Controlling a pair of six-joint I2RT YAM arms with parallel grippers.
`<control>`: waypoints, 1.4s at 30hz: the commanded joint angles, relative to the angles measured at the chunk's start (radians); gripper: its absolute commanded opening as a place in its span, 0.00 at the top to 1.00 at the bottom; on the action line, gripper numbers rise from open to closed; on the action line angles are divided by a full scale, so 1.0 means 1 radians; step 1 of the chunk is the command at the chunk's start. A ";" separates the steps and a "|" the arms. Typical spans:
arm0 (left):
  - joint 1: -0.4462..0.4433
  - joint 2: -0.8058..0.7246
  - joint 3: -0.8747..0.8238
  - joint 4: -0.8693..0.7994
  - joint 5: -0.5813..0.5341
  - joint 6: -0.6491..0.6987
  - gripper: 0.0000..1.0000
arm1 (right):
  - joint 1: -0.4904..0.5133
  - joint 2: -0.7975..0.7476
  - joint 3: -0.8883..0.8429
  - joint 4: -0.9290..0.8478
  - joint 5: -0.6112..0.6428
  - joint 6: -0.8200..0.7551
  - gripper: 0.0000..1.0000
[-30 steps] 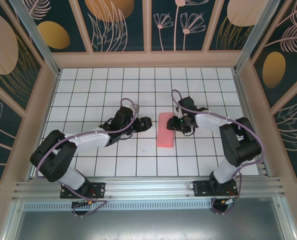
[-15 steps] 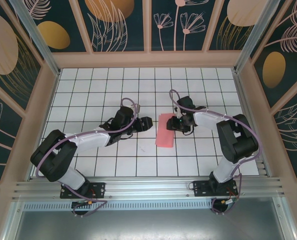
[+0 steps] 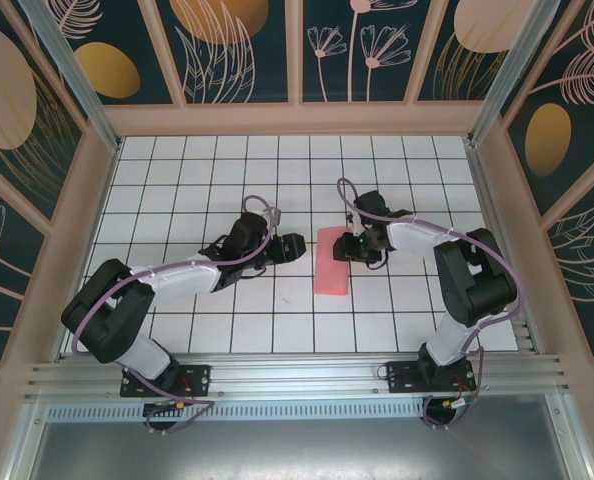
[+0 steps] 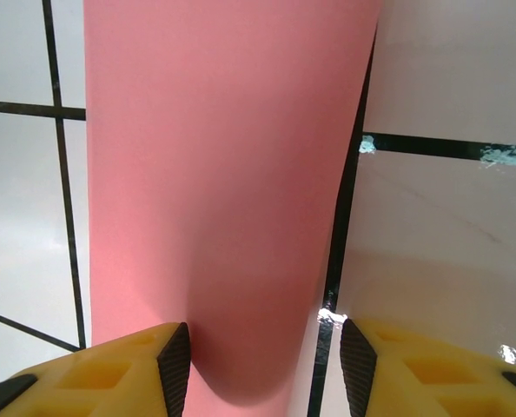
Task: Fold a paper plane with a square sheet of paper (pick it up from the middle)
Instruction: Fold the square sheet of paper in half at the center of the table.
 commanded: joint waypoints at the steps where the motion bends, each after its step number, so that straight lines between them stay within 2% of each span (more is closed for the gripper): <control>1: -0.007 0.011 0.026 0.008 0.013 -0.002 0.38 | 0.003 -0.030 0.033 -0.047 -0.011 -0.048 0.49; 9: -0.008 0.018 0.031 0.008 0.019 -0.001 0.38 | 0.003 -0.007 0.037 -0.045 -0.020 -0.066 0.49; 37: -0.014 0.038 0.043 0.008 0.028 -0.005 0.39 | 0.001 0.066 0.037 -0.049 0.064 -0.055 0.49; 42: -0.016 0.049 0.052 0.006 0.034 -0.007 0.42 | -0.001 0.069 0.031 -0.043 0.089 -0.031 0.49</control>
